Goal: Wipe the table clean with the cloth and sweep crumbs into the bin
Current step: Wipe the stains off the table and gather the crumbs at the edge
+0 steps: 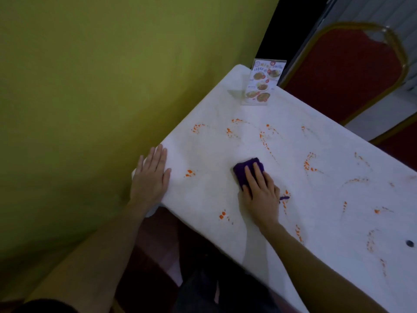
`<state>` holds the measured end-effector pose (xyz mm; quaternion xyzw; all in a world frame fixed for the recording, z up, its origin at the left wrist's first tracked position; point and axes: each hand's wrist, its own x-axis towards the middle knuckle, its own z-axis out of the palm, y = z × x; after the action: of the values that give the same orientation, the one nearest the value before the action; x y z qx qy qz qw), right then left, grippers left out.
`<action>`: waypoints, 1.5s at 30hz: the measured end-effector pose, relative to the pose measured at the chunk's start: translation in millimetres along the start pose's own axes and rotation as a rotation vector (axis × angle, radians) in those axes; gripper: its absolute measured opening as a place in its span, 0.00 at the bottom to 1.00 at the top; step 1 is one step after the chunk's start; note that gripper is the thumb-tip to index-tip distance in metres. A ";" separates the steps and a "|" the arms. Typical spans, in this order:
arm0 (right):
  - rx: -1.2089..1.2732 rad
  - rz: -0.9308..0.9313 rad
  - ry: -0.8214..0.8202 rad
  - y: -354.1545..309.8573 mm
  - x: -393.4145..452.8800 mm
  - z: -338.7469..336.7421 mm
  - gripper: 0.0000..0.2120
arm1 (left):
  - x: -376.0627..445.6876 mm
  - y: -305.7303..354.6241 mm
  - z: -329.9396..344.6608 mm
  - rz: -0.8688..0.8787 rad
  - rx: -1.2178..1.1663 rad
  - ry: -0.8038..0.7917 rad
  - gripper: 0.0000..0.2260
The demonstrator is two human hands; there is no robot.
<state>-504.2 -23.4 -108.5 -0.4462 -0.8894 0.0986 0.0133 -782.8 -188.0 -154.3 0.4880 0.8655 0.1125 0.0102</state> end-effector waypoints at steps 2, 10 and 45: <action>0.057 0.048 0.025 -18.6 25.4 4.1 0.24 | 0.7 -2.0 1.3 -0.001 0.001 0.006 0.26; 0.032 -0.366 -0.048 -92.0 0.5 22.1 0.23 | -1.8 -0.8 0.5 -0.008 0.018 -0.004 0.26; 0.049 -0.233 -0.079 -102.6 41.6 16.4 0.24 | -2.7 -4.2 3.3 0.022 -0.012 0.001 0.26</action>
<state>-612.3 -52.7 -108.0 -0.3349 -0.9325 0.1355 0.0003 -784.5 -191.8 -158.6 0.4973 0.8595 0.1178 0.0114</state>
